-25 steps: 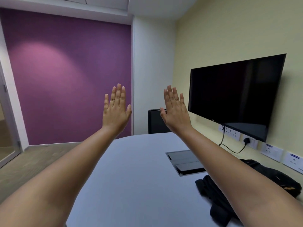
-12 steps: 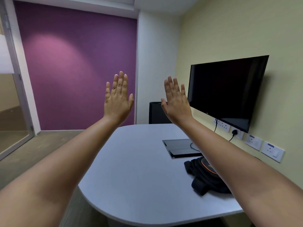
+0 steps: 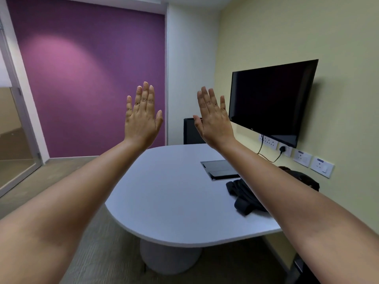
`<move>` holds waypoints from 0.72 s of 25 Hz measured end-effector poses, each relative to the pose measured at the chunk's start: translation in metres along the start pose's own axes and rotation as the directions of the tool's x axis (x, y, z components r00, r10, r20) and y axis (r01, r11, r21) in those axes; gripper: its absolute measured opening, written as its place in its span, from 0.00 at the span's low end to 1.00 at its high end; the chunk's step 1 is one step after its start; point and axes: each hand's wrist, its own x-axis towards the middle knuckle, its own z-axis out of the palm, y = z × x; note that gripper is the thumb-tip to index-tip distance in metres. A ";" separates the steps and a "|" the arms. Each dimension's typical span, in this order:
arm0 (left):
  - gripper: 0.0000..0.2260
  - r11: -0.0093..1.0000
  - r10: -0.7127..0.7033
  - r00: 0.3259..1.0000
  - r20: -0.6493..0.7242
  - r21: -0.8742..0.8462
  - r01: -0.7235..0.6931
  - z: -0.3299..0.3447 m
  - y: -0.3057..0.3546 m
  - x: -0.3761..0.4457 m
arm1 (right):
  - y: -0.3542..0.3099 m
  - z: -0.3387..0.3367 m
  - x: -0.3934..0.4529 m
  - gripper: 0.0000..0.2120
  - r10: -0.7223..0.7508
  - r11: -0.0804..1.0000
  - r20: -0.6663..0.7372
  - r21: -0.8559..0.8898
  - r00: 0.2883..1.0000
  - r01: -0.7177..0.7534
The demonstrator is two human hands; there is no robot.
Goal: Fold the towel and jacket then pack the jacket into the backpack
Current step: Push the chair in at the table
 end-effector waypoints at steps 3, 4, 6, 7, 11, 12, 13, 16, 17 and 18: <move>0.28 0.999 0.011 1.000 0.007 -0.034 -0.011 -0.021 0.000 -0.019 | -0.014 -0.027 -0.021 0.29 0.009 0.999 0.021 -0.031 1.000 -0.009; 0.28 0.999 0.009 1.000 0.013 -0.045 -0.008 -0.027 0.001 -0.025 | -0.019 -0.034 -0.029 0.29 0.007 0.999 0.029 -0.041 1.000 -0.006; 0.27 0.997 0.011 0.999 0.043 -0.082 -0.008 -0.039 0.006 -0.040 | -0.027 -0.051 -0.047 0.29 0.019 0.997 0.057 -0.073 0.998 -0.015; 0.28 0.995 0.025 0.998 0.055 -0.098 -0.019 -0.043 0.010 -0.047 | -0.028 -0.059 -0.056 0.30 0.029 0.995 0.077 -0.101 0.997 -0.021; 0.27 0.982 0.083 0.991 0.101 -0.176 -0.064 -0.056 0.039 -0.068 | -0.020 -0.102 -0.088 0.31 0.122 0.974 0.106 -0.205 0.987 -0.098; 0.27 0.977 0.087 0.990 0.110 -0.206 -0.063 -0.058 0.051 -0.072 | -0.012 -0.113 -0.097 0.31 0.150 0.965 0.105 -0.231 0.983 -0.122; 0.28 0.969 0.097 0.989 0.116 -0.236 -0.067 -0.059 0.065 -0.076 | -0.004 -0.125 -0.107 0.31 0.180 0.953 0.101 -0.264 0.978 -0.149; 0.29 0.937 0.168 0.978 0.128 -0.328 -0.118 -0.060 0.114 -0.086 | 0.027 -0.160 -0.144 0.31 0.286 0.905 0.108 -0.358 0.952 -0.231; 0.29 0.924 0.193 0.972 0.132 -0.357 -0.135 -0.059 0.132 -0.090 | 0.038 -0.171 -0.159 0.31 0.328 0.887 0.128 -0.383 0.936 -0.259; 0.29 0.910 0.220 0.966 0.133 -0.385 -0.154 -0.058 0.151 -0.094 | 0.048 -0.182 -0.177 0.32 0.371 0.868 0.153 -0.407 0.916 -0.284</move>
